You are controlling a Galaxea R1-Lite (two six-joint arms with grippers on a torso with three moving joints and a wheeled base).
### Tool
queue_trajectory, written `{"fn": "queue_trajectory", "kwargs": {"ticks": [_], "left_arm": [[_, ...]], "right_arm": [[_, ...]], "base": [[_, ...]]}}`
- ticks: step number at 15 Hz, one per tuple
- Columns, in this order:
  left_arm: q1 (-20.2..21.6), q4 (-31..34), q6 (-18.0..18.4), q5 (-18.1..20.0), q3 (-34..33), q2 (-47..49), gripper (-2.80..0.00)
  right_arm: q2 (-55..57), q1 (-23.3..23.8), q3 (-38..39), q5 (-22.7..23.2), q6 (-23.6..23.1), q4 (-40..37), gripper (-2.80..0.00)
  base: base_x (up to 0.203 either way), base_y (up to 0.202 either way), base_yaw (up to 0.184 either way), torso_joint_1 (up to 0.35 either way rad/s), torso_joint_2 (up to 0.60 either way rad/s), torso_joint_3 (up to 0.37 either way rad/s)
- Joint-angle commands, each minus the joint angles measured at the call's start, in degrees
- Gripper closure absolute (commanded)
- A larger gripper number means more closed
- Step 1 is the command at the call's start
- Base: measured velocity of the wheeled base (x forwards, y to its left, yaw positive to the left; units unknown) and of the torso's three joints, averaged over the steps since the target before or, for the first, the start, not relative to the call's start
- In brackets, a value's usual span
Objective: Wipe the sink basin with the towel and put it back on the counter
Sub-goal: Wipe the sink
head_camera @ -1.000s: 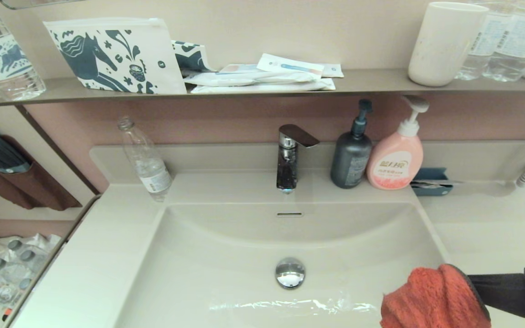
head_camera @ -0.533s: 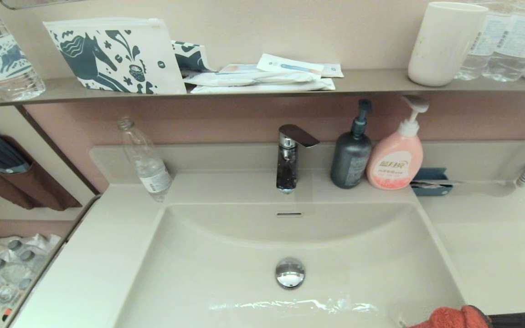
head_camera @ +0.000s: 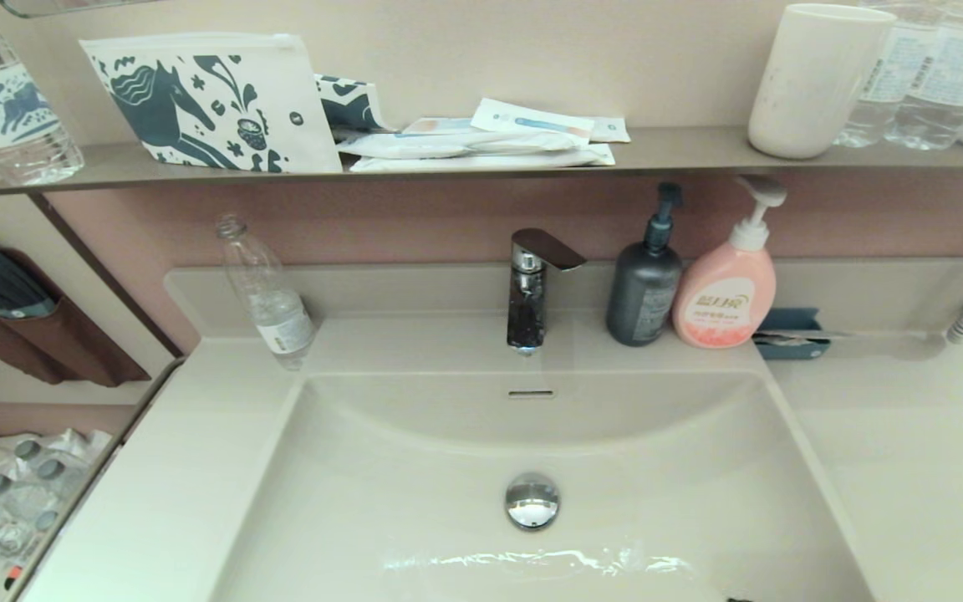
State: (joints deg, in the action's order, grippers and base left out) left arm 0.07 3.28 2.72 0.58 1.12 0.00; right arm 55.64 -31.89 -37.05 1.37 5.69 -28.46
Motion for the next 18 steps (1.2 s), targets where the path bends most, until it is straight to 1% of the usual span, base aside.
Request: {"fn": "queue_trajectory", "kwargs": {"ticks": [1, 3, 5, 7, 9, 12, 16, 17, 18], "left_arm": [[0.0, 0.0, -0.1, -0.1, -0.1, 0.1, 0.00], [0.0, 0.0, -0.2, -0.1, -0.1, 0.1, 0.00], [0.0, 0.0, -0.2, -0.1, -0.1, 0.1, 0.00], [0.0, 0.0, -0.2, -0.1, -0.1, 0.1, 0.00], [0.0, 0.0, -0.2, -0.1, -0.1, 0.1, 0.00], [0.0, 0.0, -0.2, -0.1, -0.1, 0.1, 0.00], [0.0, 0.0, -0.2, -0.1, -0.1, 0.1, 0.00], [0.0, 0.0, -0.2, -0.1, -0.1, 0.1, 0.00], [0.0, 0.0, -0.2, -0.1, -0.1, 0.1, 0.00]], "right_arm": [[0.4, 0.6, 1.7, -0.6, 0.5, 3.2, 0.00], [2.7, 2.1, 4.5, -0.9, 1.7, 10.9, 0.00], [5.9, 3.3, 6.7, -1.1, 1.9, 14.2, 0.00], [9.1, 5.1, 7.3, -1.0, 1.9, 16.7, 0.00], [13.7, 6.0, 7.8, -1.0, 2.2, 22.2, 0.00], [21.3, 5.6, 9.8, -0.9, 3.8, 30.9, 0.00], [29.4, 4.7, 12.3, -0.8, 4.2, 39.2, 0.00], [31.0, 4.0, 12.9, -0.8, 4.4, 41.1, 0.00], [33.0, 2.5, 13.7, -0.9, 5.7, 43.8, 0.00]], "base": [[0.000, 0.000, 0.000, 0.000, 0.00, 0.000], [0.000, 0.000, 0.000, 0.000, 0.00, 0.000], [0.000, 0.000, 0.000, 0.000, 0.00, 0.000], [0.000, 0.000, 0.000, 0.000, 0.00, 0.000], [0.000, 0.000, 0.000, 0.000, 0.00, 0.000], [0.000, 0.000, 0.000, 0.000, 0.00, 0.000], [0.000, 0.000, 0.000, 0.000, 0.00, 0.000], [0.000, 0.000, 0.000, 0.000, 0.00, 0.000], [0.000, 0.000, 0.000, 0.000, 0.00, 0.000]]}}
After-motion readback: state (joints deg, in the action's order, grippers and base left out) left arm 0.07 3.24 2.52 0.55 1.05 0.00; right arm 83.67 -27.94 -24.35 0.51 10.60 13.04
